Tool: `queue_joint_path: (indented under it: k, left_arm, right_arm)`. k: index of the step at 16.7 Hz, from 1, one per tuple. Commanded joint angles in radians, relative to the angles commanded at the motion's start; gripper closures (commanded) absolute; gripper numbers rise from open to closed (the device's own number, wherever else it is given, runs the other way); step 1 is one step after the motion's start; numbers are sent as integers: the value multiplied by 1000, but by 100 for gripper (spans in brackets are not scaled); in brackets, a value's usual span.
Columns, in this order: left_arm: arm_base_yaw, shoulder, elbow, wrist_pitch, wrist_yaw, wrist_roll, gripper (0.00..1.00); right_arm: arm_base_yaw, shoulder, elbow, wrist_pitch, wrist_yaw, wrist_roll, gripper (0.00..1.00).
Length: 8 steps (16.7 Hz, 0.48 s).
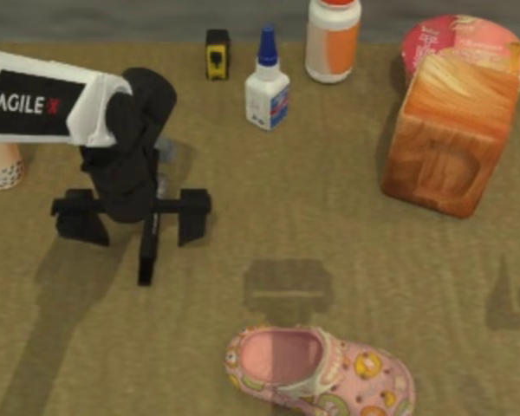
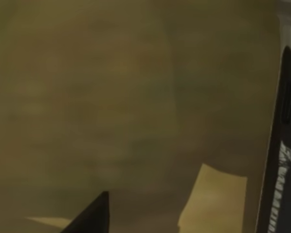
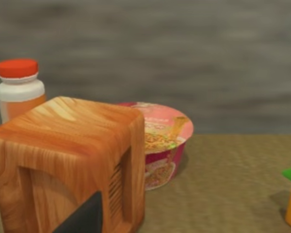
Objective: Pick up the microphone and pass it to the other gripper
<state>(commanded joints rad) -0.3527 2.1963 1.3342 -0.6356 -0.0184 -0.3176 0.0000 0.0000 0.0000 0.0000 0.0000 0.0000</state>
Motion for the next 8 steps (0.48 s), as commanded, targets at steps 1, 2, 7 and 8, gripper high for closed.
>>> queue_joint_path:
  k: [1, 2, 7, 8]
  left_arm:
    - [0, 0, 0, 0, 0, 0, 45]
    - [0, 0, 0, 0, 0, 0, 53]
    - [0, 0, 0, 0, 0, 0, 90]
    - [0, 0, 0, 0, 0, 0, 98]
  right_arm:
    - [0, 0, 0, 0, 0, 0, 0]
    - [0, 0, 0, 0, 0, 0, 0]
    - [0, 0, 0, 0, 0, 0, 0]
    - [0, 0, 0, 0, 0, 0, 0]
